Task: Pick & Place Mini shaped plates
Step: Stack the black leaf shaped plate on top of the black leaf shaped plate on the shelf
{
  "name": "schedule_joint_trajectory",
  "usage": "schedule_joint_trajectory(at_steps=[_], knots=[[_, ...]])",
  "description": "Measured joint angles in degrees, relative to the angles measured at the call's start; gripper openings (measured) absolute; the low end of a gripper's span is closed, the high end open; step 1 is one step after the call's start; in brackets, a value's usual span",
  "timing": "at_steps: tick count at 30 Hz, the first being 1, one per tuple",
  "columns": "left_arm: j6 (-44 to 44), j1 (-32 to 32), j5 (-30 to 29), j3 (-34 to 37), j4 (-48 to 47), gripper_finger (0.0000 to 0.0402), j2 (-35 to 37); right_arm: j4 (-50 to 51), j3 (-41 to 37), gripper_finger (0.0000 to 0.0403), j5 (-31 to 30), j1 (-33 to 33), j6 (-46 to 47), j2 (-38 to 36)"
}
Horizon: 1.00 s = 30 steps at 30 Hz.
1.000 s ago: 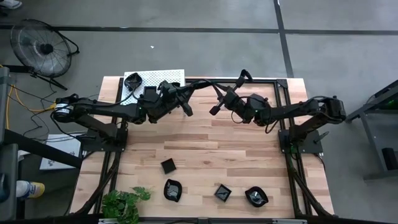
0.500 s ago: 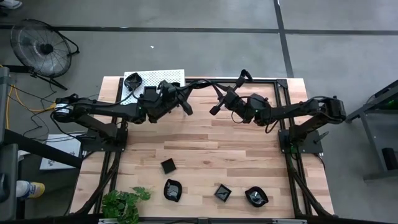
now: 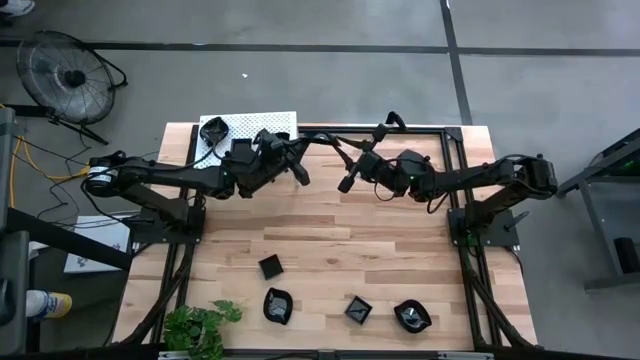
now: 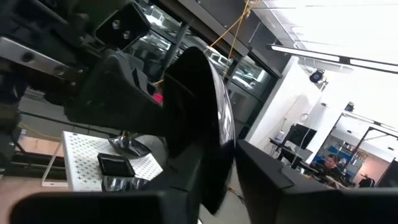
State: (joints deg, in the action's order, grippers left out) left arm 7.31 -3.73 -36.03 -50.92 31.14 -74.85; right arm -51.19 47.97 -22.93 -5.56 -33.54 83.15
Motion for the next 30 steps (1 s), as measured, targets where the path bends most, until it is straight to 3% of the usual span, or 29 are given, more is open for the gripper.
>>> schedule_joint_trajectory(at_steps=[12,20,30], knots=[[-3.9,0.0,-2.3,0.0,0.0,0.0,2.3,-0.6,0.0,0.0192,-1.6,0.8,0.1,-0.8],[-4.1,-3.4,-3.9,0.0,-12.4,0.0,11.4,1.8,0.0,0.0217,-9.6,2.3,0.5,-5.6],[3.8,-10.2,-3.4,0.0,-33.7,0.0,25.1,16.4,0.0,0.0217,-14.7,2.2,6.5,-13.8]])
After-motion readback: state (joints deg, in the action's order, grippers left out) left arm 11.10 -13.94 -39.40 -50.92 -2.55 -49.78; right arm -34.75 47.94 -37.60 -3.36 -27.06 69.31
